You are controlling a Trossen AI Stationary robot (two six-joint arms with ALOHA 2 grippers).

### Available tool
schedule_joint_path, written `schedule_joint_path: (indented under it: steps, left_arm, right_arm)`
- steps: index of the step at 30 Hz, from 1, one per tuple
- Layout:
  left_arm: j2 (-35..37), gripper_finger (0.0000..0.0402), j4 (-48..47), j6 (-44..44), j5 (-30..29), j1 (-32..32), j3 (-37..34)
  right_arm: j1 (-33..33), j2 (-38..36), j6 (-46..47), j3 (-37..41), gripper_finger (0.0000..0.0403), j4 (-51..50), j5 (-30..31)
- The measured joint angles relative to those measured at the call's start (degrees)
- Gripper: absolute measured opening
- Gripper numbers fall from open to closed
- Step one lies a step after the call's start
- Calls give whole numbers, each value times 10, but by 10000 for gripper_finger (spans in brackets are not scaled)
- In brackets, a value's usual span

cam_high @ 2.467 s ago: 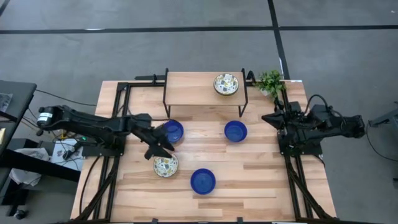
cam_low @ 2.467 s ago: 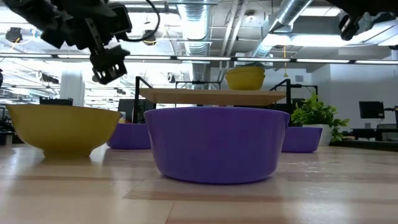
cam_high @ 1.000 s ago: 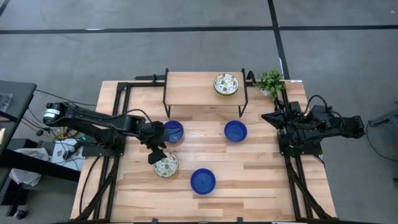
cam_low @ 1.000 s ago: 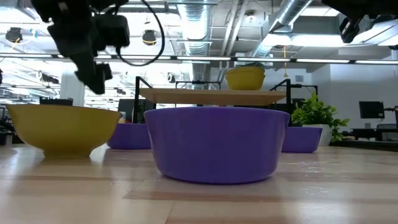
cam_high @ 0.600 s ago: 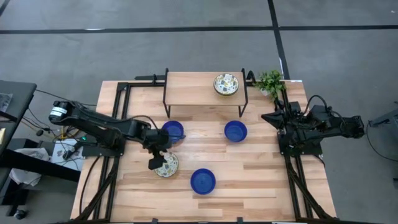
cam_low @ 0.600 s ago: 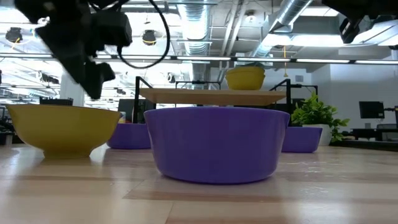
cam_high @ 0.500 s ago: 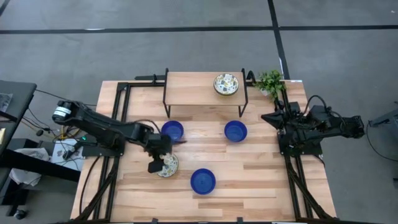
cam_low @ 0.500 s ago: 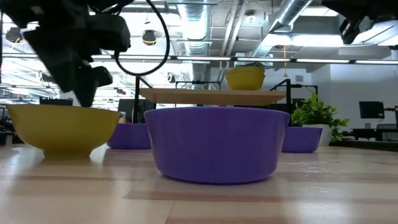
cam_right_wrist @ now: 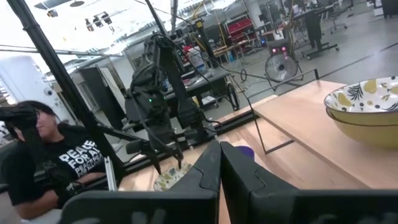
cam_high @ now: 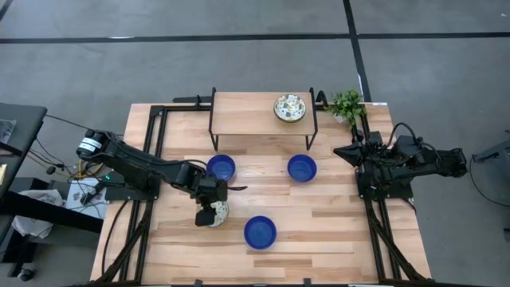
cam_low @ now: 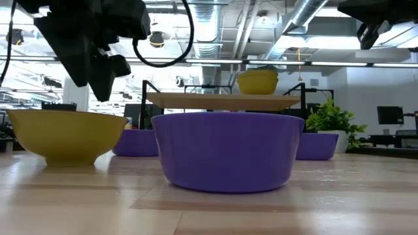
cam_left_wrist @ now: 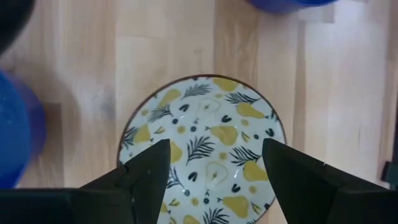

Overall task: Pick & Place Mini bowls
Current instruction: Stack the white patterned bowl on top of the white bowl on the shelf

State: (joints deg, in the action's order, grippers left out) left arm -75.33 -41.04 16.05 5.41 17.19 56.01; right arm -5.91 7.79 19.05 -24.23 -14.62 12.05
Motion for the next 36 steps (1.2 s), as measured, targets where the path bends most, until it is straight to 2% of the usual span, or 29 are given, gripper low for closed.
schedule_joint_path:
  steps: [9,21,36]
  left_arm:
    - [-7,253,4,52,-13,6,0]
    - [-7,253,10,126,-39,54,0]
    - [-8,253,-9,96,-60,39,53]
  right_arm:
    - [0,0,0,0,0,0,0]
    - [0,0,0,0,0,0,1]
    - [0,0,0,0,0,0,1]
